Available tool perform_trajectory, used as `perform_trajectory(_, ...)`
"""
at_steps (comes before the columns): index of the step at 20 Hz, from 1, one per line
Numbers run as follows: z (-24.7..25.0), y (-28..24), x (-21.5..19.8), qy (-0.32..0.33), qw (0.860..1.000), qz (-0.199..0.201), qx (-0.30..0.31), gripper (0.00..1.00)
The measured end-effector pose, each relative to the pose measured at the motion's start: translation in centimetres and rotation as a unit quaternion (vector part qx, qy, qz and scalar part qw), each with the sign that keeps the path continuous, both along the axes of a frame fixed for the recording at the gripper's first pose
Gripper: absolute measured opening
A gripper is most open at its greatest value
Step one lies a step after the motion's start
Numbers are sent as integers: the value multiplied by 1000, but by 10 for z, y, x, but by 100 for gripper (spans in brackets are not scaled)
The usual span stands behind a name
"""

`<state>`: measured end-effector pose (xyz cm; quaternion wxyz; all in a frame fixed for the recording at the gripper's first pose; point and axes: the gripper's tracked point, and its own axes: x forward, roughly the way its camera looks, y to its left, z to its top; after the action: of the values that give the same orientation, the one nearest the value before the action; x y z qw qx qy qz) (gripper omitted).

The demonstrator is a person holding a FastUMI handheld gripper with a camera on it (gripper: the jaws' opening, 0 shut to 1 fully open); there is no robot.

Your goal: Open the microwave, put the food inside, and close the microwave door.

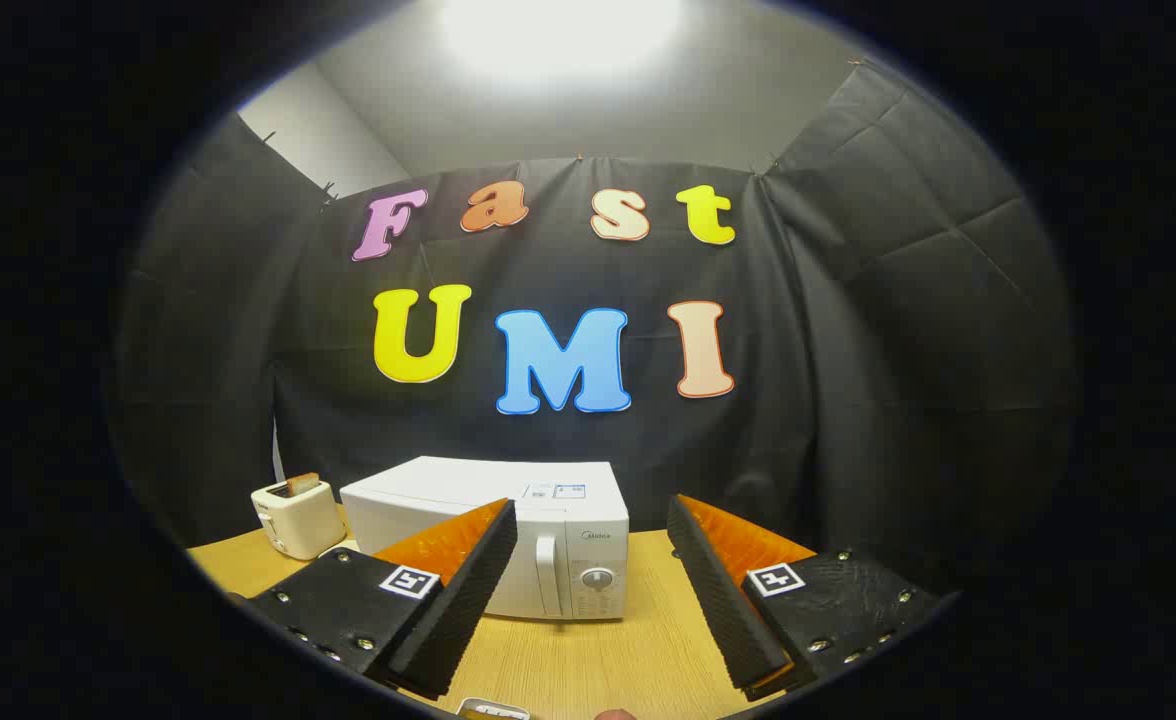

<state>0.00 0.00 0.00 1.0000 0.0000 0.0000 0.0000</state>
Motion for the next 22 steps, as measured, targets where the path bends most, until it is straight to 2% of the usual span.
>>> perform_trajectory(15,-4,5,14,3,1000,19,-6,96)
perform_trajectory(22,-16,22,44,6,999,36,2,96)
